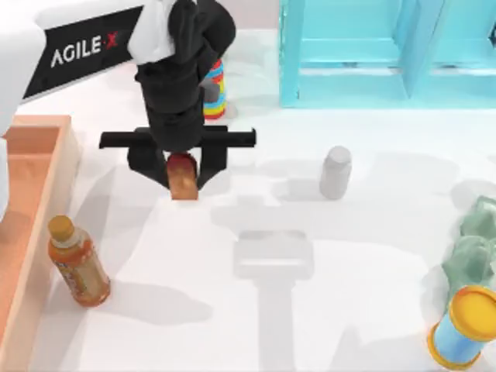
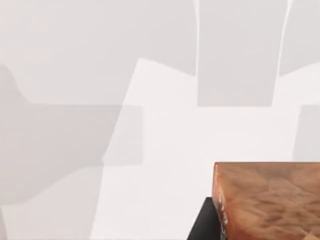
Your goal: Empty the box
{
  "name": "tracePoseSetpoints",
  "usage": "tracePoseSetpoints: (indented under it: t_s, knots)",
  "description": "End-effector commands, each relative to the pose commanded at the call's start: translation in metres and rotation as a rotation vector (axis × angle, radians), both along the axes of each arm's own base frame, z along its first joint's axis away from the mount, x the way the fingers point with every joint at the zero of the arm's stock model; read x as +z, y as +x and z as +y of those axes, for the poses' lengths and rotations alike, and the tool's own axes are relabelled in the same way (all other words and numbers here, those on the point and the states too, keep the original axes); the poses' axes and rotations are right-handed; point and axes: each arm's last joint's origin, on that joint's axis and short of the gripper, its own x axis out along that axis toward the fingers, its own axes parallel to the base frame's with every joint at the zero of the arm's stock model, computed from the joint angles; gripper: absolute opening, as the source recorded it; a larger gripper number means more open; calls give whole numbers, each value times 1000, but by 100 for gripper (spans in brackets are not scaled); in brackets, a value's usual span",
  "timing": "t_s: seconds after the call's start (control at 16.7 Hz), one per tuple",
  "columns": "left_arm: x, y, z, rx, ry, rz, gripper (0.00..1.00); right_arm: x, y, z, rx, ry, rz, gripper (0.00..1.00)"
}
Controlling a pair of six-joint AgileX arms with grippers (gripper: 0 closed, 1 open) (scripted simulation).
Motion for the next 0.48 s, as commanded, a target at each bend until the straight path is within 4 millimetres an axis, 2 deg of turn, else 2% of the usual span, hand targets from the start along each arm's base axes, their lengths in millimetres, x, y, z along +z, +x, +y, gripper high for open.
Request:
tracePoseSetpoints:
  t_s: [0.12,0.48]
  knots:
    - [-4,0,0,0,0,0,0,0,0,0,0,0,0,100]
    - [-42,0,-1,-1,0,-4,0,0,0,0,0,0,0,100]
